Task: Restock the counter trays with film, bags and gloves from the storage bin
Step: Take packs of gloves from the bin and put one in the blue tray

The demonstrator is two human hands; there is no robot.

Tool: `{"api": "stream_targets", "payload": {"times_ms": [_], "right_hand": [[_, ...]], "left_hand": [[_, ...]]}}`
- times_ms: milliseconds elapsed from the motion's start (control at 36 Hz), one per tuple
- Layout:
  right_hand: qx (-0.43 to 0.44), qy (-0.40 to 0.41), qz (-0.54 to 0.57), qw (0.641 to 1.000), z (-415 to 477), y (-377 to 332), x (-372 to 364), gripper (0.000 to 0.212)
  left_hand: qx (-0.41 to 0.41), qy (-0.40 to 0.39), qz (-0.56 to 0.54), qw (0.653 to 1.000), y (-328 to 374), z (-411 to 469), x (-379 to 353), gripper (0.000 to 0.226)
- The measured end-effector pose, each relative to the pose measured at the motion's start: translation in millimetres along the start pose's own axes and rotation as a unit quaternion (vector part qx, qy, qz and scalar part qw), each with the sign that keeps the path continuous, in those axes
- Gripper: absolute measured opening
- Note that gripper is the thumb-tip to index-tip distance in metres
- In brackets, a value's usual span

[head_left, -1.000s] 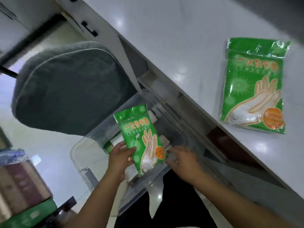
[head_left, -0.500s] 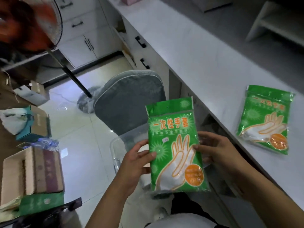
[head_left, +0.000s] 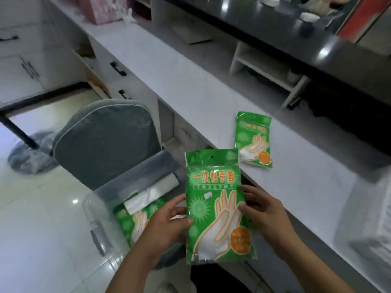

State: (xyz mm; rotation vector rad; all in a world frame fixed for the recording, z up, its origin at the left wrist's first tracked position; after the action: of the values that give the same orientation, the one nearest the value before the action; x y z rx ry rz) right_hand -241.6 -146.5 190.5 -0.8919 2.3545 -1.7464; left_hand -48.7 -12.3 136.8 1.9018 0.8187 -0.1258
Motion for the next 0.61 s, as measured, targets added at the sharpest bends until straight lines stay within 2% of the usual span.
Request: {"api": "stream_targets", "payload": {"times_ms": [167,306,611], "right_hand": [[-0.006,0.017,0.012,1.0,15,-1,38,0.047],[-0.02,0.023,0.067,0.997,51,1,61,0.047],[-0.047,0.038,-0.009,0.998,176,19,128,0.056]], "left_hand": [[-0.029,-0.015,0.079,0.996,25,30,-44,0.058],[-0.027,-0.005,0.112,0.993,40,73,-70,0.056],[0.017,0.002,0.193,0.981,70,204,-146,0.052]]}}
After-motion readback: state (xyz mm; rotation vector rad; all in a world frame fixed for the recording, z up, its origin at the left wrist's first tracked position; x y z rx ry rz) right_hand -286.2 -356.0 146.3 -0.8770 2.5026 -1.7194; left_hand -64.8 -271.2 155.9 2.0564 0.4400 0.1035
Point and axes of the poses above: each hand's wrist, its own z-axis towards the middle knuckle, its own x-axis out of the back of the hand, y = z × x, the point moved 3 cm from there along z, towards the middle knuckle, and after that the axes turned 9 degrees about -z, right-handed, at the moved point
